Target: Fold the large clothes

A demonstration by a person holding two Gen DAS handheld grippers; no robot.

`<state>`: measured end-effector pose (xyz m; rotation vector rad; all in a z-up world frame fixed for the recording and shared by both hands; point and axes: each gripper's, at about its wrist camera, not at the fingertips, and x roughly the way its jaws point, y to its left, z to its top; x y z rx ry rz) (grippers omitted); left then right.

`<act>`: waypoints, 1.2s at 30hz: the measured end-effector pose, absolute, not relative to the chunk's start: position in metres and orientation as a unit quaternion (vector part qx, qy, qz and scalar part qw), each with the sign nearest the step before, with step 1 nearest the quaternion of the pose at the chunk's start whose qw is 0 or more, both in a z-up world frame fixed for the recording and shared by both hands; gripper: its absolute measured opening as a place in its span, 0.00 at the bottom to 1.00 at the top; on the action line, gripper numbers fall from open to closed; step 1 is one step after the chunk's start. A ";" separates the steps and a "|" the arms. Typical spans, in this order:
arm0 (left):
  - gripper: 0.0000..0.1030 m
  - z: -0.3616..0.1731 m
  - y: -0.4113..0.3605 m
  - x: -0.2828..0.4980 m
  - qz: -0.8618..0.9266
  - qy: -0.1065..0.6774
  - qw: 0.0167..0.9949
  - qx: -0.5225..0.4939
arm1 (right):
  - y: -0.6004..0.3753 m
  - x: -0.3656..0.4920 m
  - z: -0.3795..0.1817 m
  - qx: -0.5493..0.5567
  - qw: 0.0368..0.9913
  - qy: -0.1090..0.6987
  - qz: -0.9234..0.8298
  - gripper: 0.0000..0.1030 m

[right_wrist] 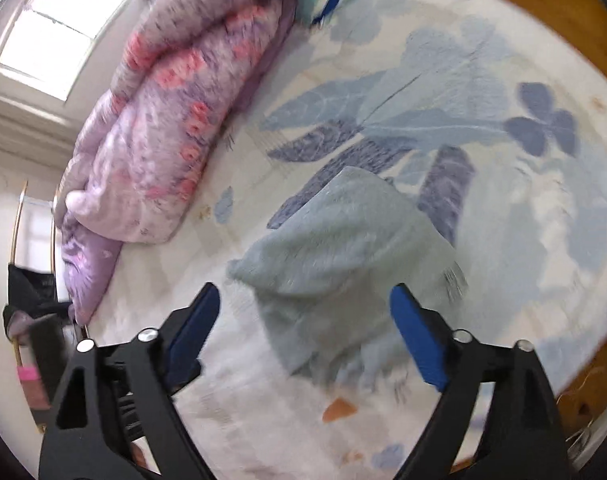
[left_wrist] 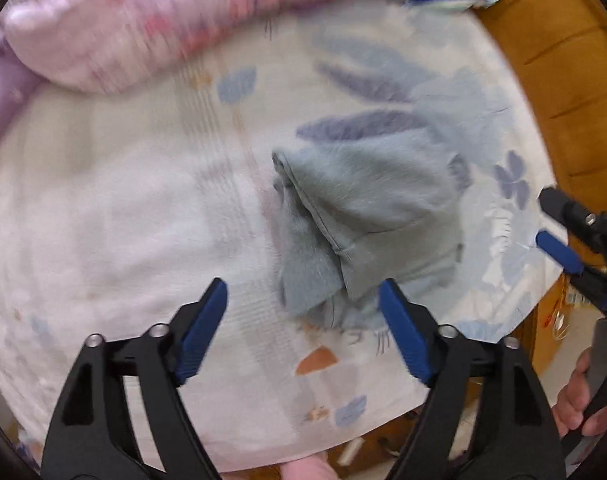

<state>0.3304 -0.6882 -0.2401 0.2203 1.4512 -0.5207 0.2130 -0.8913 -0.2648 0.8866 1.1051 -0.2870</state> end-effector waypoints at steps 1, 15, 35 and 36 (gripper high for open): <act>0.86 -0.239 -0.697 0.326 -0.240 0.645 0.718 0.102 | -0.880 0.200 -0.247 0.403 0.757 0.497 -0.133 0.87; 0.91 -0.040 -0.506 0.196 -0.293 0.469 0.827 0.104 | -0.655 0.054 -0.052 0.223 0.850 0.400 -0.260 0.93; 0.95 -0.020 -0.434 0.131 -0.352 0.395 0.838 0.134 | -0.544 -0.003 -0.030 0.189 0.848 0.353 -0.348 0.93; 0.95 -0.020 -0.435 0.132 -0.354 0.398 0.836 0.129 | -0.545 -0.004 -0.032 0.191 0.847 0.355 -0.348 0.93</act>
